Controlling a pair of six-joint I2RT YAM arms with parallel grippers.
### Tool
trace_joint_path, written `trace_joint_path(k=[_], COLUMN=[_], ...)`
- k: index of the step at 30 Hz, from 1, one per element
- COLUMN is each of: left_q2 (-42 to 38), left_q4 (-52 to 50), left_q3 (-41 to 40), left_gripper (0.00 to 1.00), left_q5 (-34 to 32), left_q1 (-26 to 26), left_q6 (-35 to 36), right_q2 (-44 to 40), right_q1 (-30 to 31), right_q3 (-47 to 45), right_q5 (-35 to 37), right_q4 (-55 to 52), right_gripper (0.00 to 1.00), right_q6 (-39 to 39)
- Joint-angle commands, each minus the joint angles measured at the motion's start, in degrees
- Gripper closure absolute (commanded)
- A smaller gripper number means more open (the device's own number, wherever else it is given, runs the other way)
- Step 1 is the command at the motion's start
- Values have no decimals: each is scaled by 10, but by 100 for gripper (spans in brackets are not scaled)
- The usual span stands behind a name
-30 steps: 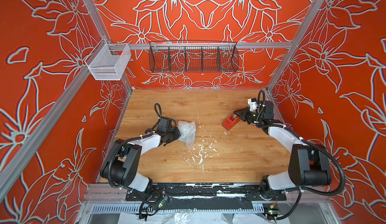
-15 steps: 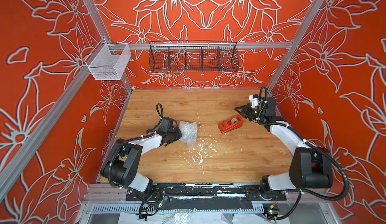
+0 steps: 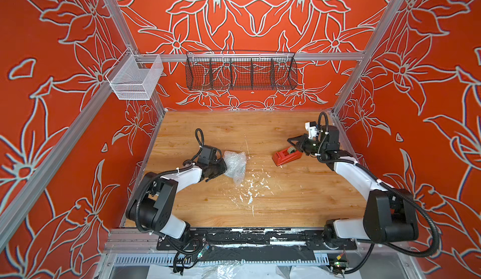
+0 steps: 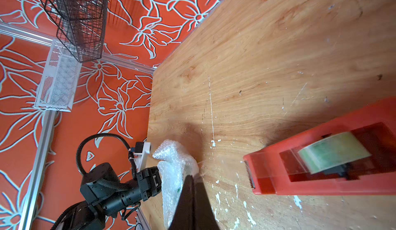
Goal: Wrap bowls in bubble wrap
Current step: Tear off the tape using the Tape Cutter.
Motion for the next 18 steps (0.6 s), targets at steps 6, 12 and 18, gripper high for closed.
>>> trace_joint_path(k=[6,12,18], left_q2=[29,45,54], left_q4=[-91,-85,-82], left_q3=[-17,-8,-2], left_gripper=[98,98,98], left_q5=[-6,2,6], left_q1=[-9,-9,-9], left_q6=[8,10,13], right_q2=[-7,21,58], right_q1=[71,114,144], right_q3=[-33,-48,-56], right_q5=[61,85,99], right_q4=[37,60,84], right_gripper=[100,100,100], right_q6=[25,37,45])
